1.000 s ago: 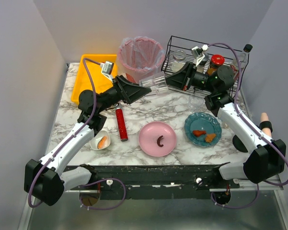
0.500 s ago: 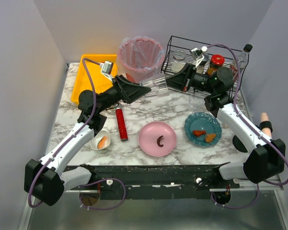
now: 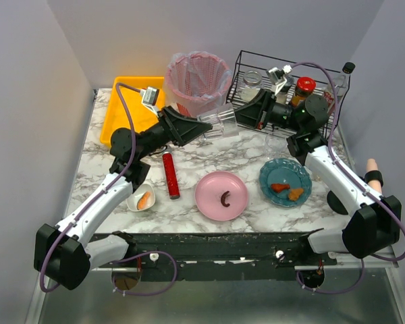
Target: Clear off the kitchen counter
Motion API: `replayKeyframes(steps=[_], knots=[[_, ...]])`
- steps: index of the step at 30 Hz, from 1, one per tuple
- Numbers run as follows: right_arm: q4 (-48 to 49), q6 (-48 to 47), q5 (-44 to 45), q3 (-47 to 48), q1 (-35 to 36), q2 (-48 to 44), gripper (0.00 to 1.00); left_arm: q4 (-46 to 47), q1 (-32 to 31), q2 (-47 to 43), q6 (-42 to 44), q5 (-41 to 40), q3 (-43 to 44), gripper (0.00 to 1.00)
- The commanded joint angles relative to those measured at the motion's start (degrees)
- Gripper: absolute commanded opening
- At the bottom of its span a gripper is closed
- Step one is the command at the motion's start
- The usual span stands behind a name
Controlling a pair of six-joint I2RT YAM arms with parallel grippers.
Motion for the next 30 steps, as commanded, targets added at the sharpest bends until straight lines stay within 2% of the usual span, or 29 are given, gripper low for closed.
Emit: replayKeyframes(steps=[1, 3, 6, 11, 14, 15, 17, 20, 24, 26, 30], knots=[[-0.6, -0.8, -1.1, -0.5, -0.1, 0.5, 0.40, 2.6, -0.2, -1.0, 1.1, -0.6, 0.1, 0.13], [-2.4, -1.8, -0.6, -0.4, -0.8, 0.1, 0.53, -0.1, 0.2, -1.2, 2.6, -0.8, 1.0, 0.00], [-5.5, -3.9, 0.9, -0.8, -2.6, -1.3, 0.62, -3.3, 1.7, -2.1, 4.4, -1.0, 1.9, 0.00], [-8.5, -5.8, 2.1, -2.8, -6.4, -4.1, 0.64, -8.0, 8.7, -4.3, 5.3, 0.3, 2.5, 0.00], [-10.5, -7.1, 2.4, -4.1, -7.5, -5.4, 0.64, -14.7, 16.3, -6.2, 7.8, 1.2, 3.3, 0.00], [-11.6, -8.0, 2.7, -4.4, -7.5, -5.7, 0.64, -19.9, 18.2, -7.0, 10.8, 0.8, 4.3, 0.00], [-13.9, -9.5, 3.4, -4.8, -7.5, -6.4, 0.64, -35.2, 20.8, -7.9, 20.4, -4.2, 8.5, 0.00], [-16.6, -11.4, 4.2, -5.6, -7.5, -7.2, 0.64, -53.9, 21.3, -7.6, 34.5, -17.8, 16.9, 0.00], [-21.6, -15.4, 5.8, -5.9, -7.5, -8.4, 0.64, -63.6, 23.1, -4.0, 43.2, -26.7, 24.5, 0.00], [-24.4, -17.5, 6.6, -5.6, -7.5, -8.7, 0.64, -67.9, 24.4, -0.1, 45.7, -28.8, 29.1, 0.00], [-29.5, -21.7, 8.5, -5.2, -7.5, -9.9, 0.64, -77.0, 24.9, 7.7, 52.6, -38.0, 37.3, 0.00]])
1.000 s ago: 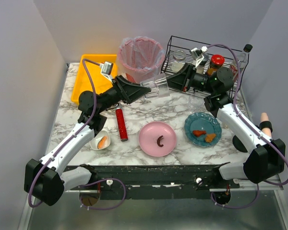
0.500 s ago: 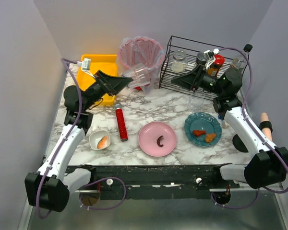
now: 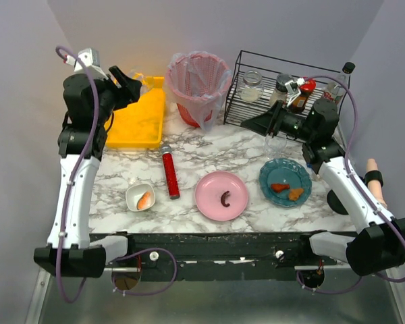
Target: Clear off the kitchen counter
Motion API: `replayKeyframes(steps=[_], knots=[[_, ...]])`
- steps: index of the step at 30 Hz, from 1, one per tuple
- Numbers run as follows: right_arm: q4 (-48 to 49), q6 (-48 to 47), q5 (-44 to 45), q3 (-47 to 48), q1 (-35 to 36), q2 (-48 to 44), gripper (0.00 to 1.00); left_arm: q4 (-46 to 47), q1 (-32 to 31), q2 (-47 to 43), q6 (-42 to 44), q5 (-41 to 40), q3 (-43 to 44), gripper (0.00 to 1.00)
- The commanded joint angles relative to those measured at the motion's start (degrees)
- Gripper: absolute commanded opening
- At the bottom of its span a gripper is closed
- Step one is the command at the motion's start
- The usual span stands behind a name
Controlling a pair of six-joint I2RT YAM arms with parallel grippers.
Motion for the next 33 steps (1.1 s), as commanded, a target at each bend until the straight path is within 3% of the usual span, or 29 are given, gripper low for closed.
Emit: replayKeyframes(steps=[1, 7, 15, 26, 33], knots=[[-8.1, -6.9, 3.7, 0.2, -0.1, -2.4, 0.64, -16.6, 0.9, 9.6, 12.7, -14.8, 7.8, 0.00], [-11.4, -9.1, 5.5, 0.3, -0.1, -2.4, 0.64, -23.5, 1.0, 19.3, 18.8, -22.3, 10.8, 0.00], [-11.4, -9.7, 5.6, -1.1, -0.1, -1.9, 0.64, -24.6, 1.0, 29.7, 20.4, -26.7, 14.4, 0.00], [-14.3, -12.2, 7.1, -2.3, -0.1, -2.3, 0.64, -24.4, 0.9, 43.7, 17.3, -22.5, 22.1, 0.00], [-16.2, -13.5, 8.0, -2.0, -0.1, -2.6, 0.64, -21.6, -0.2, 48.0, 14.1, -16.7, 20.4, 0.00]])
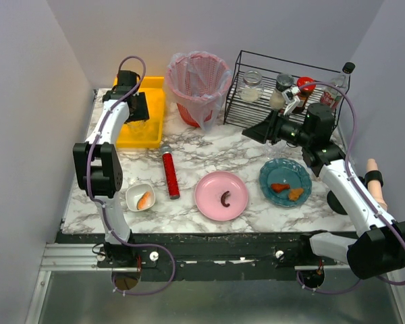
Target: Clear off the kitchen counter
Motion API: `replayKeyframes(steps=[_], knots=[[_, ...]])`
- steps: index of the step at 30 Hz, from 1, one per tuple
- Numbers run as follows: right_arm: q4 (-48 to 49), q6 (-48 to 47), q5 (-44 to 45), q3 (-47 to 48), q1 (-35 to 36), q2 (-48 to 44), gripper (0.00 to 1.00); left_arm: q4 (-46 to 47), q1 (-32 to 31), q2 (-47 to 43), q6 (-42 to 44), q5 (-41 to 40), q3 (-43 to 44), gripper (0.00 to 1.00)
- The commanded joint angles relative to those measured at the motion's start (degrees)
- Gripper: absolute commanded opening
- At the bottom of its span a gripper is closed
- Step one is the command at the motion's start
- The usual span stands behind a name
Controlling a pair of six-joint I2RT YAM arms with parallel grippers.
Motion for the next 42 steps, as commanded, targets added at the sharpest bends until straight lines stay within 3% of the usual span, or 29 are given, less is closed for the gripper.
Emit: replayKeyframes(steps=[1, 10, 14, 23, 26, 30, 33, 36, 42], knots=[[-2.8, -1.9, 1.6, -0.2, -0.1, -0.7, 0.64, 2.1, -1.2, 2.0, -2.4, 4.3, 0.4, 0.00], [-3.6, -2.2, 1.4, -0.1, -0.1, -0.4, 0.64, 1.2, -2.2, 4.3, -2.4, 5.5, -0.2, 0.00], [-3.8, -2.4, 1.5, -0.1, -0.1, -0.2, 0.64, 0.5, -2.4, 5.2, -2.2, 5.5, -0.1, 0.07], [-4.6, -2.8, 1.7, 0.2, -0.1, -0.1, 0.64, -0.7, -2.5, 6.2, -2.0, 4.8, 0.1, 0.41], [-4.7, -2.9, 1.8, 0.3, -0.1, 0.1, 0.64, -1.0, -2.5, 6.2, -1.7, 4.7, 0.0, 0.44], [-5.0, -2.8, 1.9, 0.3, -0.1, 0.3, 0.64, -1.2, -2.5, 6.0, -1.6, 4.6, -0.1, 0.61], [-5.2, -2.8, 2.1, 0.2, -0.1, 0.3, 0.64, -1.4, -2.5, 6.2, -1.5, 4.7, -0.1, 0.67], [-5.4, -2.9, 2.5, 0.3, -0.1, 0.3, 0.64, -1.6, -2.5, 6.3, -1.3, 4.5, 0.1, 0.86], [-5.8, -2.6, 2.8, 0.6, -0.1, 0.8, 0.64, -2.1, -2.5, 6.1, -1.1, 3.9, 0.2, 0.98]])
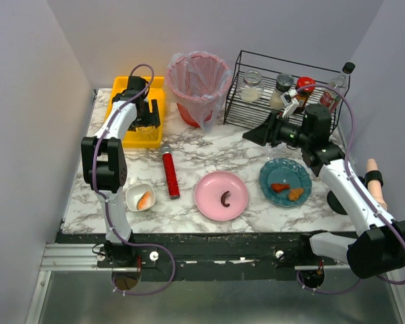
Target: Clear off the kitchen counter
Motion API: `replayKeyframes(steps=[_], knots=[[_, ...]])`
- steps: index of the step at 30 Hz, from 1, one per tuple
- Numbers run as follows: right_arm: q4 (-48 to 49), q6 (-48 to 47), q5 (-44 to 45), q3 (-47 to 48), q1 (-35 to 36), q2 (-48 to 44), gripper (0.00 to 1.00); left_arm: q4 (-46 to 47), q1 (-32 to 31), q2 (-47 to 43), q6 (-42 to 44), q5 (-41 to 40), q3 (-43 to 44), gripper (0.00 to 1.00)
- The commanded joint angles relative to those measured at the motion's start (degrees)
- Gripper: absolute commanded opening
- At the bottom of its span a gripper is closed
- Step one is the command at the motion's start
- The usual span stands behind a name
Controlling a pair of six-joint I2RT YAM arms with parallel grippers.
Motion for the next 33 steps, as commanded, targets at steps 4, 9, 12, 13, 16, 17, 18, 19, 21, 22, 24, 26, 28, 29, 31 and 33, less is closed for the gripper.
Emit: replayKeyframes(steps=[4, 9, 12, 13, 16, 17, 18, 19, 21, 22, 24, 26, 28, 29, 31, 33], knots=[[-1.7, -0.6, 2.6, 0.8, -0.1, 0.6, 0.64, -1.6, -0.2, 0.0, 0.4, -1.0, 0.6, 0.99], [-6.3, -1.3, 11.9, 1.7, -0.1, 0.1, 0.64, -2.1, -0.2, -3.4, 0.3, -1.9, 0.9, 0.99], [-10.8, -0.9, 22.1, 2.2, -0.1, 0.3, 0.64, -2.0, -0.1, -7.1, 0.3, -2.1, 0.1, 0.99], [-12.2, -0.9, 26.2, 2.5, -0.1, 0.4, 0.64, -1.8, -0.2, -8.4, 0.5, -2.2, -0.2, 0.99], [-17.5, 1.0, 38.5, 3.0, -0.1, 0.9, 0.64, -0.9, -0.3, -12.9, 0.9, -1.1, -2.5, 0.99], [-18.6, 1.6, 41.0, 2.9, -0.1, 1.1, 0.65, 0.0, -0.1, -14.9, 0.9, -0.2, -4.1, 0.99], [-19.3, 2.1, 44.9, 2.9, -0.1, 1.2, 0.65, 1.2, -0.1, -16.5, 0.9, 0.8, -5.9, 0.99], [-19.9, 2.7, 47.6, 2.8, -0.1, 1.5, 0.66, 2.6, -0.1, -18.7, 0.9, 2.3, -7.6, 0.99], [-20.1, 4.4, 51.8, 2.2, -0.1, 2.5, 0.66, 6.2, -0.2, -22.7, 0.8, 4.4, -11.7, 0.99], [-20.1, 5.5, 53.7, 2.0, -0.1, 3.1, 0.67, 7.6, -0.3, -24.6, 1.0, 6.6, -13.5, 0.99], [-20.1, 7.3, 56.6, 1.8, -0.1, 4.9, 0.67, 10.2, -0.2, -27.3, 1.2, 8.0, -16.1, 0.99], [-20.0, 8.4, 58.5, 2.1, -0.1, 7.2, 0.68, 12.2, -0.2, -29.7, 1.2, 8.9, -18.4, 0.99], [-19.8, 9.0, 59.1, 3.2, -0.4, 9.8, 0.68, 15.3, -0.2, -32.3, 1.2, 9.9, -21.6, 0.99], [-19.7, 9.1, 59.2, 3.9, -0.6, 11.4, 0.68, 17.3, -0.2, -33.7, 1.2, 10.3, -23.3, 0.99], [-19.7, 9.6, 59.2, 5.4, -1.3, 14.1, 0.68, 20.1, -0.2, -35.5, 1.0, 10.9, -26.6, 0.99], [-19.6, 10.2, 59.1, 6.8, -2.1, 16.5, 0.68, 21.6, -0.2, -36.8, 0.7, 11.0, -28.7, 0.99]])
